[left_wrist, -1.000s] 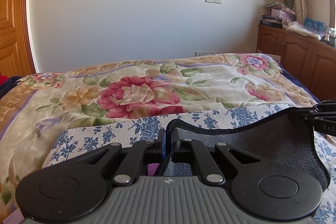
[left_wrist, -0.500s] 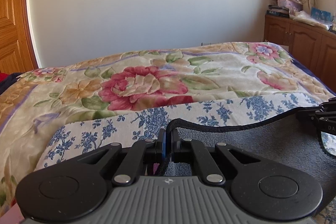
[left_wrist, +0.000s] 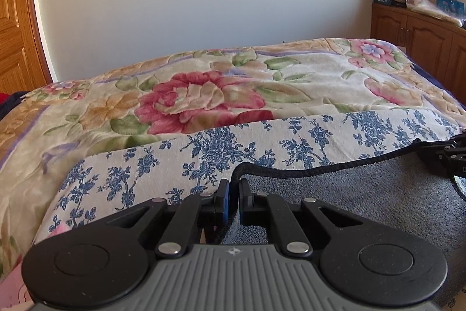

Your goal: Fold towel

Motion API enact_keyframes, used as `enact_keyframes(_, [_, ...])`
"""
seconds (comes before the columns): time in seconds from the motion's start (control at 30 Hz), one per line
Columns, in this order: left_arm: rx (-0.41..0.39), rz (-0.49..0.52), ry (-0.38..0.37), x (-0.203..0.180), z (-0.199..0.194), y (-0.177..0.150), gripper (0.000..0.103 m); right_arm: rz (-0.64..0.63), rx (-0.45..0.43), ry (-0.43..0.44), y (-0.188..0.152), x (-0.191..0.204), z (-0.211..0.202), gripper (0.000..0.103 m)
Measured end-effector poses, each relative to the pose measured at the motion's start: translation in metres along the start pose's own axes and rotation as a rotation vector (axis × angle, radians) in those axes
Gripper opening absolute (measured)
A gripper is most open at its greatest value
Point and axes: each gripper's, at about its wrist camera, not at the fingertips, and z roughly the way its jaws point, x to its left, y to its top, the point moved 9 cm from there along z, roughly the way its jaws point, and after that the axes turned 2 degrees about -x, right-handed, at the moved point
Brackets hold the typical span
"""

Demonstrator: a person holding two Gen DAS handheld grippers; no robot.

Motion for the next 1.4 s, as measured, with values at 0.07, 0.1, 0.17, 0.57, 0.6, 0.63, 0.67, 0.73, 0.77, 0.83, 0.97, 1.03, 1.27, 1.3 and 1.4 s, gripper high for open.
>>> enact_keyframes(0.07, [0.000, 0.000, 0.000, 0.000, 0.000, 0.000, 0.016, -0.001, -0.001, -0.001, 0.000, 0.000, 0.000, 0.007])
enact_keyframes(0.1, [-0.002, 0.000, 0.001, 0.000, 0.000, 0.000, 0.020, -0.002, -0.001, -0.002, 0.000, 0.000, 0.000, 0.012])
enact_keyframes(0.17, [-0.006, 0.009, 0.012, 0.000, -0.001, 0.001, 0.027, 0.000, -0.004, -0.006, 0.001, 0.000, -0.001, 0.025])
enact_keyframes(0.57, [-0.036, 0.032, 0.012, -0.002, -0.027, 0.007, 0.060, 0.045, -0.017, -0.018, 0.004, -0.003, -0.026, 0.049])
enact_keyframes(0.6, [-0.040, 0.034, 0.013, -0.002, -0.031, 0.009, 0.061, 0.049, -0.019, -0.016, 0.004, -0.002, -0.030, 0.049])
enact_keyframes(0.63, [-0.042, 0.036, 0.014, -0.002, -0.036, 0.010, 0.062, 0.054, -0.021, -0.015, 0.005, -0.001, -0.035, 0.049])
enact_keyframes(0.67, [-0.043, 0.038, 0.013, -0.003, -0.042, 0.012, 0.064, 0.059, -0.024, -0.014, 0.006, -0.001, -0.041, 0.049])
enact_keyframes(0.73, [-0.050, 0.042, 0.014, -0.004, -0.054, 0.017, 0.067, 0.073, -0.030, -0.008, 0.009, 0.001, -0.052, 0.049])
enact_keyframes(0.77, [-0.056, 0.043, 0.015, -0.004, -0.061, 0.020, 0.068, 0.078, -0.034, -0.006, 0.010, 0.002, -0.059, 0.049])
enact_keyframes(0.83, [-0.061, 0.043, 0.012, -0.005, -0.075, 0.025, 0.068, 0.083, -0.041, -0.005, 0.014, 0.004, -0.070, 0.049])
enact_keyframes(0.97, [-0.073, 0.052, 0.012, -0.007, -0.106, 0.034, 0.069, 0.086, -0.057, 0.007, 0.022, 0.011, -0.094, 0.049])
enact_keyframes(1.03, [-0.079, 0.053, 0.009, -0.007, -0.120, 0.037, 0.070, 0.085, -0.064, 0.014, 0.026, 0.015, -0.105, 0.049])
enact_keyframes(1.27, [-0.093, 0.042, 0.013, -0.004, -0.158, 0.040, 0.071, 0.070, -0.077, 0.019, 0.028, 0.027, -0.138, 0.049])
enact_keyframes(1.3, [-0.093, 0.043, 0.013, -0.005, -0.163, 0.040, 0.071, 0.069, -0.077, 0.019, 0.028, 0.028, -0.142, 0.049])
enact_keyframes(1.4, [-0.095, 0.049, 0.009, -0.007, -0.176, 0.040, 0.071, 0.071, -0.077, 0.020, 0.025, 0.033, -0.154, 0.049])
